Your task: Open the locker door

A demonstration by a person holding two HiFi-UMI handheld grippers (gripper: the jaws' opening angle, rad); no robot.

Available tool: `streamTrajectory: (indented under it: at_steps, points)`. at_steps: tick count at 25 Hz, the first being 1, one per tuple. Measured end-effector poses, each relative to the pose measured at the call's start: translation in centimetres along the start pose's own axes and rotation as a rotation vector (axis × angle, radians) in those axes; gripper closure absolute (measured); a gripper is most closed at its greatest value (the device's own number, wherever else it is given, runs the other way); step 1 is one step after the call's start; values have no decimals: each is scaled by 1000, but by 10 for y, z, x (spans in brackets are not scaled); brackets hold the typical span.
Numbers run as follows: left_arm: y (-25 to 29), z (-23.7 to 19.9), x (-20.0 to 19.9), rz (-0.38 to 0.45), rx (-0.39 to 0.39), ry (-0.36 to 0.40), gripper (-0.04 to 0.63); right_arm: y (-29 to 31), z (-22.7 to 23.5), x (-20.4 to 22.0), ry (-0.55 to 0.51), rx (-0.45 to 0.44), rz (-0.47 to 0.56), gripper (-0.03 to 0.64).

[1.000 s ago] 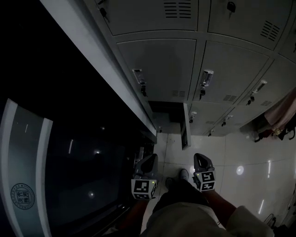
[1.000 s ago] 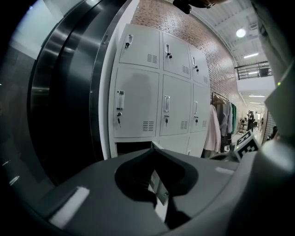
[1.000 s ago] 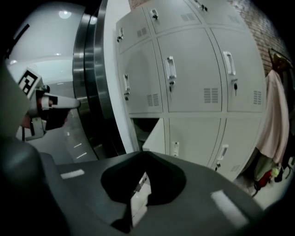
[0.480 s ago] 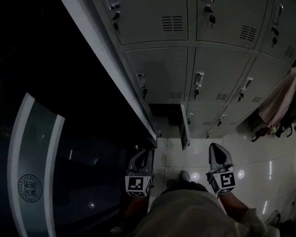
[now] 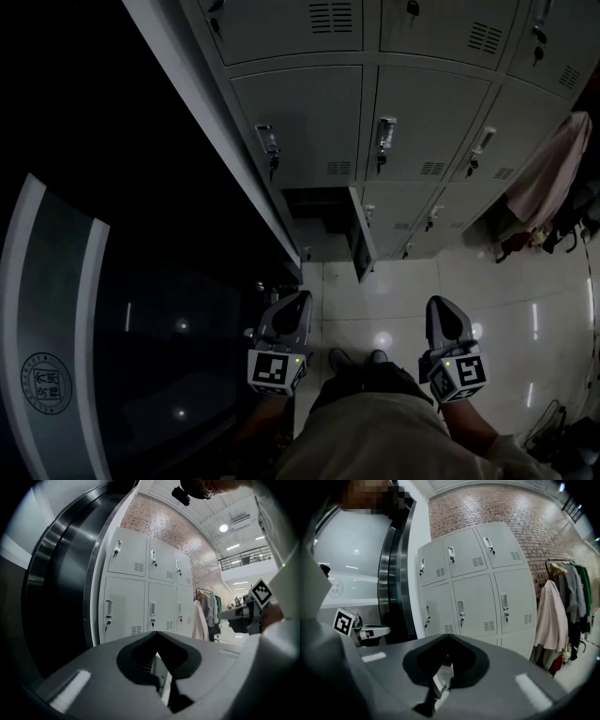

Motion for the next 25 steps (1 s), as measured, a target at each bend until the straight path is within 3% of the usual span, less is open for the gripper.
streamTrajectory:
  at_steps: [5, 10, 18, 25]
  points:
    - [-35, 24, -35, 35, 25, -19, 523, -34, -7, -31, -2, -7, 6, 615]
    - [-60, 54, -76, 47, 1, 2, 523, -82, -19, -91, -3, -34, 88, 615]
    - [-140, 163, -162, 111, 6, 49, 523, -253, -34, -150, -54, 50, 144, 615]
    - [-257, 267, -193, 87, 17, -1, 523, -409, -61, -175, -103, 70, 163, 616]
Point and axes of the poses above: the fingertips, and each gripper's own axes: y forward along the fingers, z to its right, x out of its underside, the point moved 10 cm from there along -y, backward along the fingers, and after that the axes turned 4 degrees about z, right-handed, at the moved point
